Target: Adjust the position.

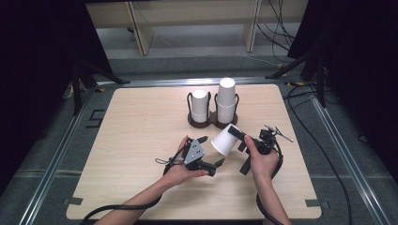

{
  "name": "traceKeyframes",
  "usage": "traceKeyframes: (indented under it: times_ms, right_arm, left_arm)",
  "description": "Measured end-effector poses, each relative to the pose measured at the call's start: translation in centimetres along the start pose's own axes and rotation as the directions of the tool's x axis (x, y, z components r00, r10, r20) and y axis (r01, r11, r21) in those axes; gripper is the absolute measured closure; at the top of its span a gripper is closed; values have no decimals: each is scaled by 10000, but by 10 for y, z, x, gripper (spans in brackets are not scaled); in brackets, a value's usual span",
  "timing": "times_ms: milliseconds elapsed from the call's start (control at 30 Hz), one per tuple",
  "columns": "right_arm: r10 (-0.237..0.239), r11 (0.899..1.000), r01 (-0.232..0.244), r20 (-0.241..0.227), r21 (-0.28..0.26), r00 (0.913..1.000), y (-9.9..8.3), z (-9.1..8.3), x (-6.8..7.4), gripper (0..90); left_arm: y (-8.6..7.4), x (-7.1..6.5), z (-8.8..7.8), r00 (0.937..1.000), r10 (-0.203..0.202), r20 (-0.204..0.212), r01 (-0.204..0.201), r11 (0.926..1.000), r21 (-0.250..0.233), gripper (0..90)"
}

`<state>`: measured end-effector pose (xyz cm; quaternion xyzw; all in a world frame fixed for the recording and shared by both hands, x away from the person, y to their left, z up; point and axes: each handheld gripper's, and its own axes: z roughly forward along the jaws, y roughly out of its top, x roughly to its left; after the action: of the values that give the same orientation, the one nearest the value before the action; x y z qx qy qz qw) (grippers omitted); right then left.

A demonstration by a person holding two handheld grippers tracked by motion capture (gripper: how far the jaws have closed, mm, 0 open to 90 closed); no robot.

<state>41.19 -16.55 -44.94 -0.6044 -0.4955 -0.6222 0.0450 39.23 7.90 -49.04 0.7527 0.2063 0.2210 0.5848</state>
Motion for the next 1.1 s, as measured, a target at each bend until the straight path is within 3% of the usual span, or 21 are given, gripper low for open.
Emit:
traceKeyframes:
  times_ms: [67,100,133,200,300,367,467,533,667,767,1033,1067,1100]
  right_arm:
    - [26,10000,-28,-165,-71,9999,0,1,0,351]
    - [391,9992,-389,-302,50,9988,-1,0,3,351]
    - [55,10000,-55,-95,11,9999,-1,1,2,351]
    - [-60,9999,57,-253,-132,9997,-1,2,1,351]
    - [-58,9998,54,-248,-182,9997,-1,4,2,352]
    - [292,9996,-293,-378,-10,9989,-2,3,4,351]
    - [43,10000,-44,-259,-70,9997,-2,5,4,352]
    - [236,9997,-237,-339,-22,9991,-3,6,5,351]
    - [34,10000,-35,-106,-22,9999,-3,7,5,351]
    - [-14,9999,10,-387,-117,9992,-4,7,3,352]
    - [15,9999,-21,-426,-152,9991,-4,8,4,352]
    - [46,9999,-51,-360,-136,9993,-5,8,4,351]
    - [542,9985,-540,-497,42,9973,-5,8,7,351]
  left_arm:
    - [0,-1,1,9999,-106,-71,105,9999,-103,0]
    - [0,-1,2,9999,-136,-81,134,9998,-169,0]
    - [0,0,2,9999,-54,-160,53,10000,-44,0]
    - [0,1,2,9997,-97,-206,95,9999,-78,0]
    - [0,1,4,9996,-131,-254,128,9998,-129,0]
    - [0,0,6,9993,-233,-282,223,9991,-366,0]
    - [0,0,6,9990,-287,-334,275,9989,-368,0]
    - [1,-1,5,9988,-312,-383,302,9992,-266,0]
    - [1,-1,7,9983,-439,-388,428,9987,-279,0]
    - [1,-1,8,9982,-444,-411,430,9985,-339,0]
    - [1,-1,11,9967,-651,-480,634,9974,-345,0]
    - [1,-1,11,9967,-637,-497,624,9977,-279,0]
    - [1,-1,12,9966,-656,-489,642,9975,-288,0]
